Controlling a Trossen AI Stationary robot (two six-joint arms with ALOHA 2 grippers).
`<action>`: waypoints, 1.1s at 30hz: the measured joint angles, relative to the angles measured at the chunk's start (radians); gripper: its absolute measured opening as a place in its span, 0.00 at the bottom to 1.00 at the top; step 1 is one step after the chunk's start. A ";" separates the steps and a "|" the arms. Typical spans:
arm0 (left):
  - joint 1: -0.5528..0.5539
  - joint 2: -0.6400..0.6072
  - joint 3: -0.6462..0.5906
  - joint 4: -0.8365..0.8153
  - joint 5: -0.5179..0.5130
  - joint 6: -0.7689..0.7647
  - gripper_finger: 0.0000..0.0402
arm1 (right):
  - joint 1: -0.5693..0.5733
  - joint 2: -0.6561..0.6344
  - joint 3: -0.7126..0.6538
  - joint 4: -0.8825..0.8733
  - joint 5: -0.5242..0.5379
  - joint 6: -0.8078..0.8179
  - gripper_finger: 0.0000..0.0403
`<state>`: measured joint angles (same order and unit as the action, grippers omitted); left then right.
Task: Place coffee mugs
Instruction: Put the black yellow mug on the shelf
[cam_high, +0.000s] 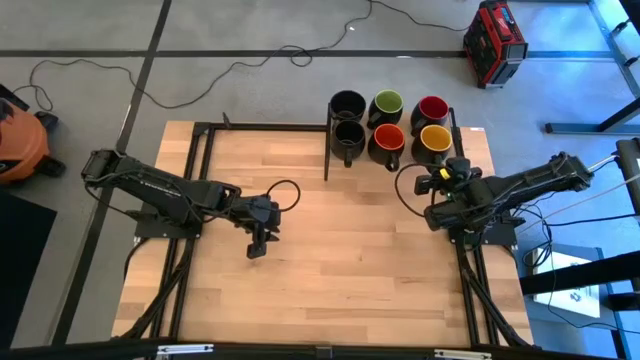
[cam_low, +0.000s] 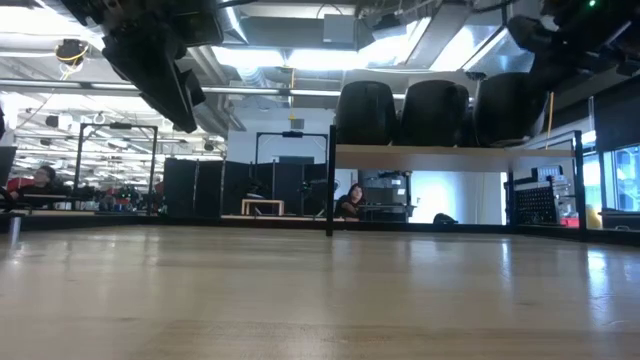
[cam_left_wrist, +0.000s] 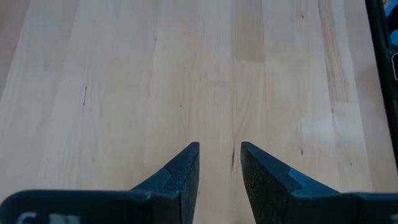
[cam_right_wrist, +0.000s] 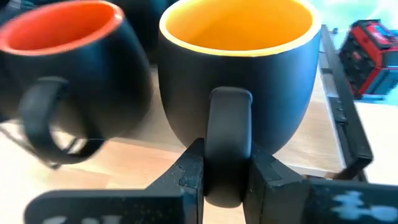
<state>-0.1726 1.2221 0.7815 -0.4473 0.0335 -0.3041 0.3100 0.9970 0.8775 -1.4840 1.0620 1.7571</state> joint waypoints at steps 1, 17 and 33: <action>0.000 0.000 0.000 0.000 -0.004 0.000 0.28 | -0.006 0.000 -0.008 0.003 -0.003 -0.004 0.12; 0.000 0.000 0.000 0.000 -0.024 0.000 0.28 | -0.088 0.000 -0.049 0.077 -0.006 -0.092 0.12; 0.000 0.000 0.000 0.000 -0.024 0.000 0.28 | -0.089 0.000 -0.050 0.096 -0.035 -0.091 0.37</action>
<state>-0.1724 1.2221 0.7818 -0.4471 0.0093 -0.3040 0.2214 0.9970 0.8272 -1.3880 1.0268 1.6661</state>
